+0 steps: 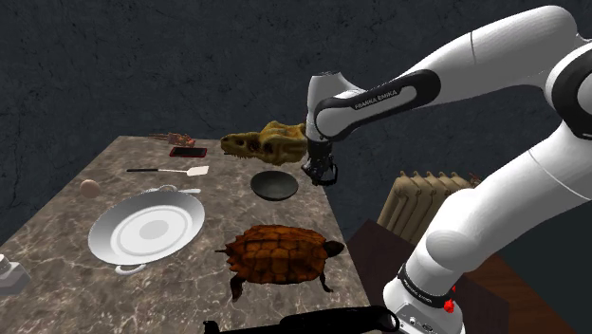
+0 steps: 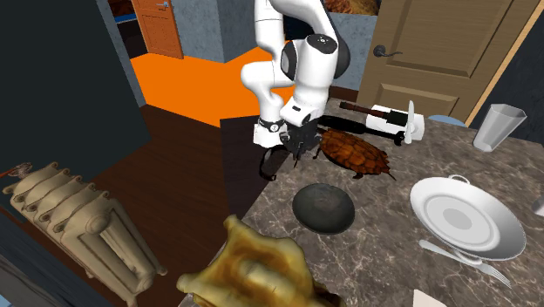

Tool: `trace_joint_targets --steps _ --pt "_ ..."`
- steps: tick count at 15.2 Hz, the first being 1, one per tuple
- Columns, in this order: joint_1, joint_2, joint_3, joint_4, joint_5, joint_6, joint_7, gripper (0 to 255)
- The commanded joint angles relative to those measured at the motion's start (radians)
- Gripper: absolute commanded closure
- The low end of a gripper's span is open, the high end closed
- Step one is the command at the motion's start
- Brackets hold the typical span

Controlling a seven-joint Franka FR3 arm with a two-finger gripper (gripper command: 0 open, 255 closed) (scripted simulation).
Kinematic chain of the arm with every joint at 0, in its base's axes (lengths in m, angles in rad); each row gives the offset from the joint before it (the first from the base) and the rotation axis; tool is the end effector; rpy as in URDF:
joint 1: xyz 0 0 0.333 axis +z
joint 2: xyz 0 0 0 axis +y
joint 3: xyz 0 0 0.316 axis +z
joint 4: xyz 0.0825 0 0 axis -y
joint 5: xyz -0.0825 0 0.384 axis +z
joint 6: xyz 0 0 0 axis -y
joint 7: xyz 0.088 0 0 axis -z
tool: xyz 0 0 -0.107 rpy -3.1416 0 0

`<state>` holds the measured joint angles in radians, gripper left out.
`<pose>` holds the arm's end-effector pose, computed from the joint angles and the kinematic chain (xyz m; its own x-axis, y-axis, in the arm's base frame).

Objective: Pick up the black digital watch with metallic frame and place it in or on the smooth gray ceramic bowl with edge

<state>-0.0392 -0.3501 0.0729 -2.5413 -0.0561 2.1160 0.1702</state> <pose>0.4092 0.0108 0.3885 0.9915 -0.1131 -0.0643 -0.1077 -0.9907 0.0826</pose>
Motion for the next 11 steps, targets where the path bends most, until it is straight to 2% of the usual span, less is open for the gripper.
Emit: trace_joint_targets --steps 1,11 --pt "0.008 0.029 0.013 0.039 0.004 -0.012 0.017 255" --pt "0.064 0.374 0.106 0.393 -0.016 -0.033 0.182 255"
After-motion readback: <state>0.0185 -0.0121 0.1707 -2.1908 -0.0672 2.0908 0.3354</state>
